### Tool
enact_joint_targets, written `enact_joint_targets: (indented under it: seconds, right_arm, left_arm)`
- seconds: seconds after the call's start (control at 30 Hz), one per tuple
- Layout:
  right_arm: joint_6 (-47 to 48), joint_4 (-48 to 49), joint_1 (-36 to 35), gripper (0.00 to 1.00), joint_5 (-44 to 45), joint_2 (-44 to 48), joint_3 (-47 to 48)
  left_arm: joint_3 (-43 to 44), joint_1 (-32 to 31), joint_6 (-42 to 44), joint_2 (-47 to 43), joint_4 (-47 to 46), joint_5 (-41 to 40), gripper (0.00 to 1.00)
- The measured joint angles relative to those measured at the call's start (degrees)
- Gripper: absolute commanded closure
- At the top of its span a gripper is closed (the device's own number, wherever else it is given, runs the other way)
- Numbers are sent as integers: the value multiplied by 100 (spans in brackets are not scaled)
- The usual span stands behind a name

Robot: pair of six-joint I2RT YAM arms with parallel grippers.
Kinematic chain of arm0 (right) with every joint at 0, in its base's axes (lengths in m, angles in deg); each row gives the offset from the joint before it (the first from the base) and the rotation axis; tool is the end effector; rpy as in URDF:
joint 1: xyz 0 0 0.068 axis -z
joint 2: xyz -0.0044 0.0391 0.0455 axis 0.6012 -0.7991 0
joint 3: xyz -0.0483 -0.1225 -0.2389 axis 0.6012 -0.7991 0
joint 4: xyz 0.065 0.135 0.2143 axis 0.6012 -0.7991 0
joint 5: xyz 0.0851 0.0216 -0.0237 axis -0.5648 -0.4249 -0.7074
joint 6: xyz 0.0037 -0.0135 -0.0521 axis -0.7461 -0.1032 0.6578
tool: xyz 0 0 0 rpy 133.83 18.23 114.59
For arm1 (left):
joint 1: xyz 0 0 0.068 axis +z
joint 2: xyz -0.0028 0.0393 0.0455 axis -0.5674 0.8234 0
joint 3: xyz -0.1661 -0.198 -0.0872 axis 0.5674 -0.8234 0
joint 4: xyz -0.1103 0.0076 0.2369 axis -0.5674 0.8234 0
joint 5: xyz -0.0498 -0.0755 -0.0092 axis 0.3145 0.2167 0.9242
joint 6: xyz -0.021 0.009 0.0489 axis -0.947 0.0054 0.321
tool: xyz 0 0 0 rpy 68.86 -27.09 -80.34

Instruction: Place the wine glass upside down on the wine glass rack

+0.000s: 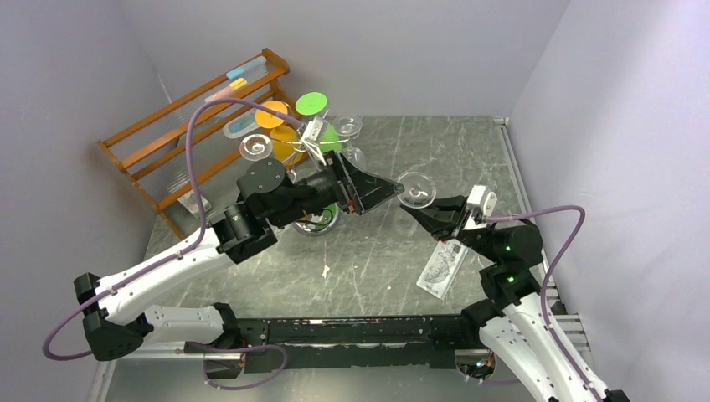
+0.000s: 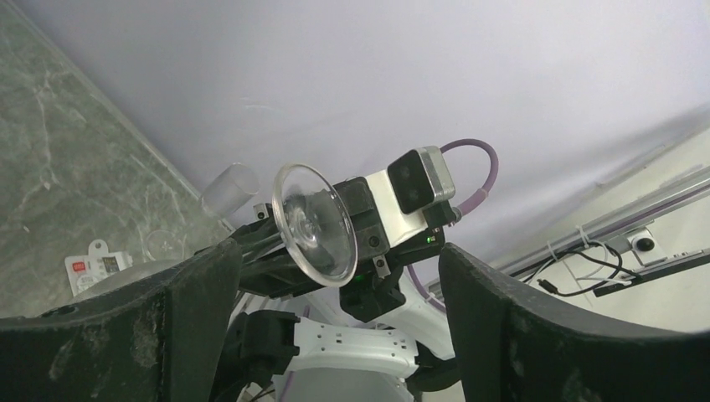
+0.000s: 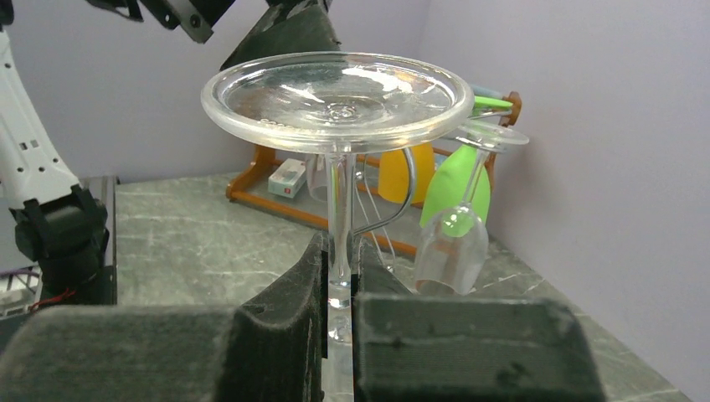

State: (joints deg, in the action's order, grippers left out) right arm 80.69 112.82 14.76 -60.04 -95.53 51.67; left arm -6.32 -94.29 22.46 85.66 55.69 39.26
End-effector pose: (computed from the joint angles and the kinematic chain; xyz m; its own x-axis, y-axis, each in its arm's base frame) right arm 0.1125 0.0699 0.3519 0.3053 0.1961 -0.9319 -0.8517 0.4939 -0.1751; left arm 0.1286 -0.2280 0.4523 -0.6605 -0.4093 -0.6294 0.6375 0.1371 -0.7581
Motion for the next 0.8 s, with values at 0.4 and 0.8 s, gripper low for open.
enact_joint_targets:
  seconds: [0.4, 0.8]
  right_arm:
    - [-177, 529, 0, 100, -437, 31, -269]
    - [-251, 706, -2, 100, -452, -15, -376]
  left_arm:
    - [470, 111, -243, 621, 295, 444, 45]
    - [468, 417, -632, 702, 367, 1209, 61]
